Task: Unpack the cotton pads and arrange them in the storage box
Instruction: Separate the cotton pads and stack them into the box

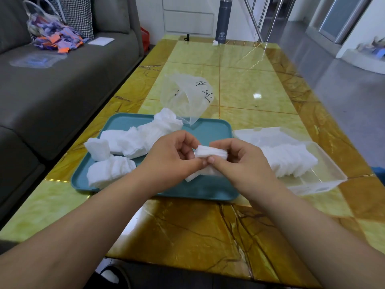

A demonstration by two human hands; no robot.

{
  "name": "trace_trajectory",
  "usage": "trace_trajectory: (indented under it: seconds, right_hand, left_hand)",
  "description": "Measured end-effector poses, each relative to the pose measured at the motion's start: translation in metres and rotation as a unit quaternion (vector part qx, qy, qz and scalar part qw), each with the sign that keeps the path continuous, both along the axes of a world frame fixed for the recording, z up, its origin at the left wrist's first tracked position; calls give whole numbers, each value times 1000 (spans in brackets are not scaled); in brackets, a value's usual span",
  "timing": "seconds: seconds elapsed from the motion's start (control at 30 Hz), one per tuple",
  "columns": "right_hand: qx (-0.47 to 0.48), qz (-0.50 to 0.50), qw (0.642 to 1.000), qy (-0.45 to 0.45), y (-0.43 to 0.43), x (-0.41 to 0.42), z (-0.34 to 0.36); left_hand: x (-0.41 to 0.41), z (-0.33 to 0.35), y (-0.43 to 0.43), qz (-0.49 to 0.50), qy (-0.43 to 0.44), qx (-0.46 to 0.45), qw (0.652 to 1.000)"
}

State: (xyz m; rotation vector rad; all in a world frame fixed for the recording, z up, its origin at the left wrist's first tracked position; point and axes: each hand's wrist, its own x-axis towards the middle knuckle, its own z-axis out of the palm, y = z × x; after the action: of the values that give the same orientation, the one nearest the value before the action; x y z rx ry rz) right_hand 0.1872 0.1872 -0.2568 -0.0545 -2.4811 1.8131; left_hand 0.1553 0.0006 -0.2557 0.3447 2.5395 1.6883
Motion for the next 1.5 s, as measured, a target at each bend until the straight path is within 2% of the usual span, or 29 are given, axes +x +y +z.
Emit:
trace_trajectory:
  seconds: [0.07, 0.13, 0.2, 0.33, 0.43, 0.6, 0.83, 0.97, 1.1, 1.27, 1.5]
  right_hand:
    - [24, -31, 999, 11, 2, -2, -1]
    - [53, -69, 996, 28, 3, -4, -3]
    - [88, -89, 991, 43, 3, -6, -6]
    - [148, -76, 985, 38, -2, -11, -17]
    - [176, -67, 982, 14, -1, -16, -24]
    - [164, -67, 984, 4, 3, -19, -27]
    - [167, -40, 985, 13, 3, -15, -24]
    - [150, -43, 987, 33, 1, -15, -21]
    - [137, -43, 988, 49, -1, -15, -20]
    - [105, -44, 992, 59, -1, -14, -20]
    - [71, -80, 992, 68, 2, -17, -18]
  left_hand:
    - [-4, -3, -7, 29, 21, -51, 998]
    - [-8, -7, -16, 50, 39, -158, 985]
    - [-6, -9, -19, 44, 20, -250, 967]
    - [-4, -13, -14, 7, -5, -302, 953]
    - [-4, -12, -13, 5, -23, -285, 958]
    - [-2, -8, -14, 29, -44, -224, 973]
    - [-1, -3, -19, 31, -45, -109, 993]
    - [2, -1, -20, 7, -18, -119, 993]
    - [3, -3, -20, -1, 11, -80, 997]
    - [3, -4, -18, 2, 51, -78, 996]
    - [5, 0, -15, -30, 28, -96, 995]
